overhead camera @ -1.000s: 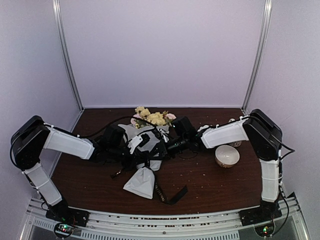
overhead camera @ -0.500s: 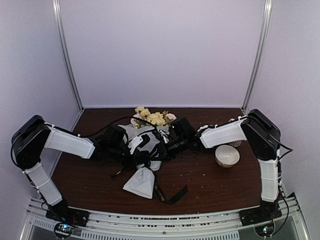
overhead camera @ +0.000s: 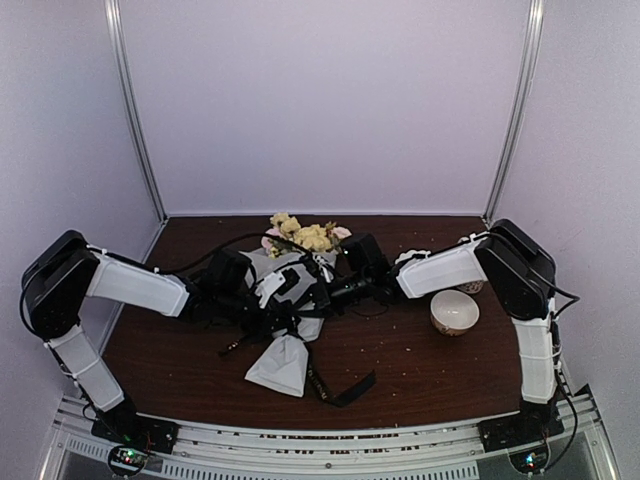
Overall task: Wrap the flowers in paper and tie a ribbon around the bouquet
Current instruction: Cross the half-tied ribbon over the folded bouquet.
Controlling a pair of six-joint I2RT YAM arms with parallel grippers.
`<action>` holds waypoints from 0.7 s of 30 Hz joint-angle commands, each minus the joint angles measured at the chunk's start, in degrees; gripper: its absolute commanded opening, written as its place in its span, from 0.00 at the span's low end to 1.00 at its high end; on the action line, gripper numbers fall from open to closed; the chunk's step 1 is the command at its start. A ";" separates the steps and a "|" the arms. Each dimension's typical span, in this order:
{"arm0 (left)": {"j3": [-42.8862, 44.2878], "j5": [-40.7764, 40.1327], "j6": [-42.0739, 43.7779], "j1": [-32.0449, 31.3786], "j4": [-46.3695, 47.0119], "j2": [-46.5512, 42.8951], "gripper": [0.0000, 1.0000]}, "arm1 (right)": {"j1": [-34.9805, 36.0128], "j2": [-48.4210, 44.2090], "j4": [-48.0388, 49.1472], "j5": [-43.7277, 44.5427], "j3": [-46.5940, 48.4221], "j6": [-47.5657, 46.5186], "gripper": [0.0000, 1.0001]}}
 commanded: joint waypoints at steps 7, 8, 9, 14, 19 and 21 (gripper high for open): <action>0.25 -4.68 2.91 -0.45 -8.65 -9.48 0.36 | -1.06 -3.89 -5.88 0.77 -0.36 -5.17 0.00; -0.22 -5.25 3.11 -0.45 -9.72 -10.37 0.38 | -1.16 -4.14 -6.13 0.80 -0.44 -5.34 0.00; -0.61 -5.87 3.28 -0.45 -10.56 -11.04 0.40 | -1.21 -4.33 -6.39 0.81 -0.43 -5.63 0.00; -1.11 -14.72 2.86 -0.40 -15.48 -13.87 0.41 | -1.27 -4.90 -6.81 0.37 0.16 -6.05 0.00; -0.02 -23.54 -1.35 2.67 -20.79 -13.55 0.53 | -1.30 -5.20 -8.14 0.90 0.36 -6.86 0.00; -0.21 -24.42 -3.01 4.02 -21.11 -13.04 0.59 | -1.31 -5.17 -9.65 1.75 0.81 -7.78 0.00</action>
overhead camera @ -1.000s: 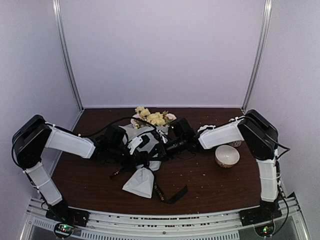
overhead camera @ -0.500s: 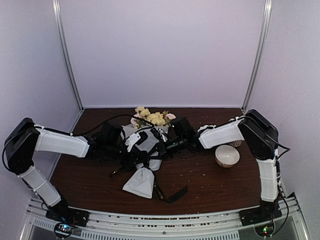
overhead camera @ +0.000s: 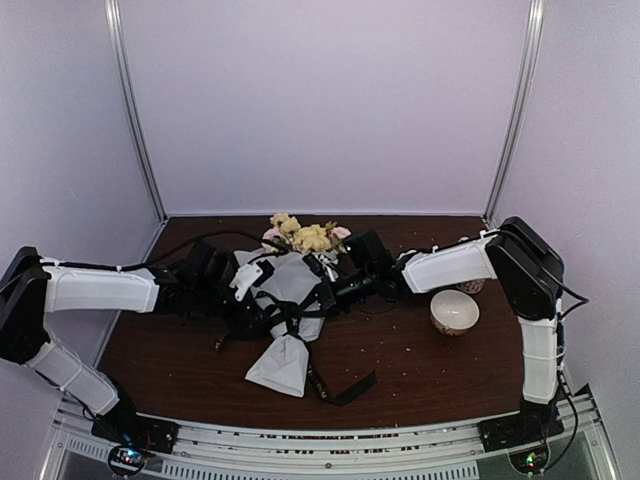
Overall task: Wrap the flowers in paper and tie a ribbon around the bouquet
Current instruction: Cross the half-tied ribbon over the folded bouquet.
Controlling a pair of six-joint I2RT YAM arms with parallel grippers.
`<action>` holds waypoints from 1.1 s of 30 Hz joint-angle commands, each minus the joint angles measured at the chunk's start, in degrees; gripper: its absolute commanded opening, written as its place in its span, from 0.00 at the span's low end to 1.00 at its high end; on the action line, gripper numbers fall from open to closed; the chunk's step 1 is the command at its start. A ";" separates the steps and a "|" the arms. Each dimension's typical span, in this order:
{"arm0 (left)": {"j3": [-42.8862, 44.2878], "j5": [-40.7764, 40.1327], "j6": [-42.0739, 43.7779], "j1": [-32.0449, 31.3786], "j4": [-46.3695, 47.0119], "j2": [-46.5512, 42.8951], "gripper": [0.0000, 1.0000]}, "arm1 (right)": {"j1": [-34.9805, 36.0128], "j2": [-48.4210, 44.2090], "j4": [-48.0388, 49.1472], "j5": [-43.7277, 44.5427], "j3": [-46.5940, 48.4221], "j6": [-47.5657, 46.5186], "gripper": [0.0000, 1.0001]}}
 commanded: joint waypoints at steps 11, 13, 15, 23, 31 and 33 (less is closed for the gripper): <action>2.84 -3.88 -2.41 4.70 0.96 10.02 0.67 | 0.33 -1.31 -3.10 2.18 2.91 -2.23 0.11; 3.73 -3.69 -2.33 4.70 1.47 11.30 0.65 | 0.45 -1.37 -4.03 3.02 2.72 -2.48 0.16; 4.04 -2.75 -2.32 4.84 1.66 12.16 0.61 | 0.33 -1.94 -5.16 4.35 2.16 -3.13 0.19; 2.54 0.54 -2.26 4.84 2.69 10.95 0.24 | 0.15 -4.11 -9.42 8.30 1.07 -6.16 0.28; 1.67 1.52 -2.50 4.80 2.79 9.38 0.08 | -0.16 -5.07 -11.75 10.20 0.37 -6.27 0.29; 1.76 1.59 -2.53 4.73 2.59 9.17 0.07 | -0.12 -4.75 -15.11 12.17 0.94 -7.15 0.29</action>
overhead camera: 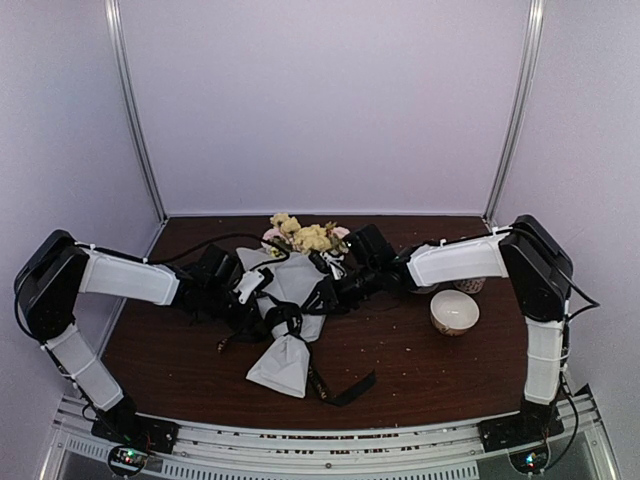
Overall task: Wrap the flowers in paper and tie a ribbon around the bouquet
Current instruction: Cross the half-tied ribbon over the folded bouquet.
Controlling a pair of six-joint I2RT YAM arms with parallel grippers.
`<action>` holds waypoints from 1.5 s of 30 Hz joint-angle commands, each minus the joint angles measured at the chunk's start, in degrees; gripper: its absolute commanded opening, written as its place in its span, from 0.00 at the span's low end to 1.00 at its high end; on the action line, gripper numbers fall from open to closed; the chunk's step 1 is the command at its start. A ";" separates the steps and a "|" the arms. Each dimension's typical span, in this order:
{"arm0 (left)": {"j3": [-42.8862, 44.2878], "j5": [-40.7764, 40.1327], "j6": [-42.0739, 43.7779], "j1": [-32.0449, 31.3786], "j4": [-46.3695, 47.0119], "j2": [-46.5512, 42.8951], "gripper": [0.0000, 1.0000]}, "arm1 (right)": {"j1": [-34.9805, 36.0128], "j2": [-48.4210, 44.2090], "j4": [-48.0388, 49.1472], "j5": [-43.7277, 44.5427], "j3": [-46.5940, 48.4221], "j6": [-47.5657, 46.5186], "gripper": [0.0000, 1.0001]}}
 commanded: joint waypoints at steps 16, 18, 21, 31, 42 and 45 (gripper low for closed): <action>-0.09 2.81 -0.05 0.36 1.69 -1.95 0.08 | 2.04 2.60 -0.79 -1.65 2.60 1.05 0.28; -0.09 2.89 0.07 0.36 1.69 -1.97 0.08 | 2.07 2.95 0.89 -2.07 2.86 1.99 0.28; -0.09 3.11 -0.01 0.40 1.90 -1.89 0.08 | 2.09 3.61 2.91 -2.87 3.40 3.46 0.28; 0.08 3.41 0.04 0.40 1.82 -1.45 0.08 | 3.59 5.73 8.90 -6.44 4.50 7.66 0.29; -0.18 3.65 0.13 0.38 2.00 -1.27 0.08 | 4.45 7.10 8.24 -7.52 6.01 8.13 0.31; -0.09 4.00 0.03 0.42 2.00 -1.36 0.08 | 5.03 8.01 7.87 -7.11 6.74 8.45 0.31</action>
